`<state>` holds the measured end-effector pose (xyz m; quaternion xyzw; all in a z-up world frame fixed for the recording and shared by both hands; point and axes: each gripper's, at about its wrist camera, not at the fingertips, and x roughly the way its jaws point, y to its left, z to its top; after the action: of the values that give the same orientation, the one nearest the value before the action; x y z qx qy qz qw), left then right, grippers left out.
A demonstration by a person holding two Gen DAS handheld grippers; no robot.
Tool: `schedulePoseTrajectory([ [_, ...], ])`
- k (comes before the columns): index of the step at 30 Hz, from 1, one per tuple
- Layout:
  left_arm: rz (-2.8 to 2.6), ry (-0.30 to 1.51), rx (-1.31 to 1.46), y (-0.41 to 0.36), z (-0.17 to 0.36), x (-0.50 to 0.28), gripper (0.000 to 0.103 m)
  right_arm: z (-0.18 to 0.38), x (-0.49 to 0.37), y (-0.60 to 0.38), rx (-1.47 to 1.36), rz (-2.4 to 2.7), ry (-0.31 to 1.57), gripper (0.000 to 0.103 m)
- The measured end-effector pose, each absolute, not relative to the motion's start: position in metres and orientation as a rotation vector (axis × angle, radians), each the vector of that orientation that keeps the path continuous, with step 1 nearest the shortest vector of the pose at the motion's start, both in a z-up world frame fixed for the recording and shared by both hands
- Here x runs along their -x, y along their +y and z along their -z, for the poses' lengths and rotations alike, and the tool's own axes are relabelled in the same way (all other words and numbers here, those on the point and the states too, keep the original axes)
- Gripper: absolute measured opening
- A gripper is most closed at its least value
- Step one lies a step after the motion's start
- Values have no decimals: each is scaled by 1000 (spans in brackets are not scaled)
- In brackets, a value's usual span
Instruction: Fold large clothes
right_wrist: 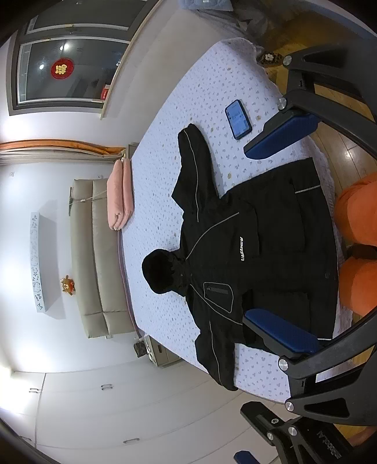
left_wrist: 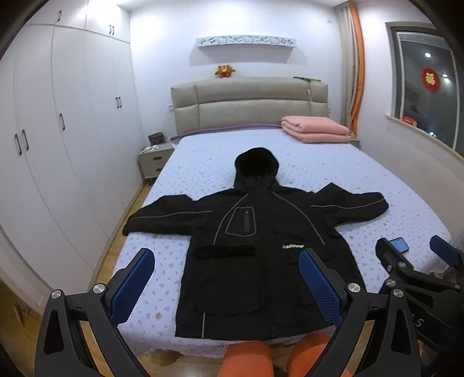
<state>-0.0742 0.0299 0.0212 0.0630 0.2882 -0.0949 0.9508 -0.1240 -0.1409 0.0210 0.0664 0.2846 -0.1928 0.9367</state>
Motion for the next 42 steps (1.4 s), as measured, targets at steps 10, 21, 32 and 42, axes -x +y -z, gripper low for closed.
schedulePoseTrajectory([
  [10, 199, 663, -122, 7, 7, 37, 100, 2, 98, -162, -154, 401, 623, 103],
  [21, 208, 898, -113, -61, 125, -136, 100, 116, -68, -242, -163, 383, 835, 103],
  [32, 335, 1078, -207, -122, 150, -251, 91, 163, -195, -326, -215, 473, 1082, 103],
  [42, 414, 1083, -215, -187, 124, -305, 91, 132, -192, -447, -331, 590, 1082, 103],
])
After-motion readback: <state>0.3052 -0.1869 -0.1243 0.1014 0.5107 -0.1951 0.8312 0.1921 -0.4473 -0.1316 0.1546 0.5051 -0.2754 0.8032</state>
